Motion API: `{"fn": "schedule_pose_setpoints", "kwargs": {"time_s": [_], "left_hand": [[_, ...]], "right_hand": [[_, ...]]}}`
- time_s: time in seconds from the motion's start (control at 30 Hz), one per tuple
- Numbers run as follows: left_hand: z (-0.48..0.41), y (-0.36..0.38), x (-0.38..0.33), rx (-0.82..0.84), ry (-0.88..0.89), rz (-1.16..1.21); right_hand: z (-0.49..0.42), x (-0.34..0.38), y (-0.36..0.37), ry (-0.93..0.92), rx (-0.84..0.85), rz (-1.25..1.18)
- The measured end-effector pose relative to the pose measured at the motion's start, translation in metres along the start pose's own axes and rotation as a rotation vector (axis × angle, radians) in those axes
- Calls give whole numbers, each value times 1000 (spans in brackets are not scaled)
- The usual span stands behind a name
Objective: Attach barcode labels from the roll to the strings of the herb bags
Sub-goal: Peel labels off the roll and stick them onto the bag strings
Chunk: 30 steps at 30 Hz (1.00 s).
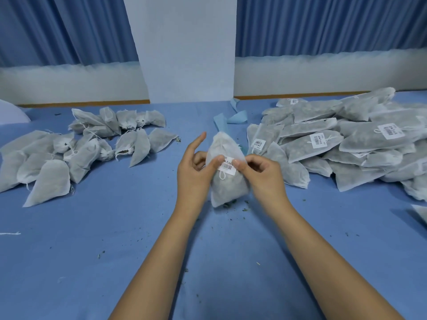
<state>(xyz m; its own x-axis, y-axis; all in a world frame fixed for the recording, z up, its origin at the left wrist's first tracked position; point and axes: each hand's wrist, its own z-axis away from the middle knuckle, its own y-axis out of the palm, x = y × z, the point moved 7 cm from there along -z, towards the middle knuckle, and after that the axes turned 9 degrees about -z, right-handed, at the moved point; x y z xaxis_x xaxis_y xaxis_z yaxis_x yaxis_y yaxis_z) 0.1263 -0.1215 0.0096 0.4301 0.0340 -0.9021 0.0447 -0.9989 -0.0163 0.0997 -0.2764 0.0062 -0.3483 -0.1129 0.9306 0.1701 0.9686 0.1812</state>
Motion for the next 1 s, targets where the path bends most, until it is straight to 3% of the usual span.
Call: {"fn": "schedule_pose_setpoints", "kwargs": {"time_s": [0.23, 0.37, 0.5, 0.67, 0.87, 1.0], "left_hand": [[-8, 32, -24, 32, -17, -78], [-2, 63, -33, 47, -21, -100], [7, 104, -32, 106, -74, -134], [0, 142, -42, 126, -90, -158], [-12, 186, -61, 301, -229, -12], [-13, 190, -65, 326, -179, -71]], "right_hand": [[8, 23, -24, -25, -83, -36], [19, 20, -48, 155, -62, -94], [29, 27, -86, 192, -147, -49], [38, 30, -118, 350, -11, 14], [-20, 74, -187, 146, -444, -649], [-45, 79, -204, 191, -526, -840]]}}
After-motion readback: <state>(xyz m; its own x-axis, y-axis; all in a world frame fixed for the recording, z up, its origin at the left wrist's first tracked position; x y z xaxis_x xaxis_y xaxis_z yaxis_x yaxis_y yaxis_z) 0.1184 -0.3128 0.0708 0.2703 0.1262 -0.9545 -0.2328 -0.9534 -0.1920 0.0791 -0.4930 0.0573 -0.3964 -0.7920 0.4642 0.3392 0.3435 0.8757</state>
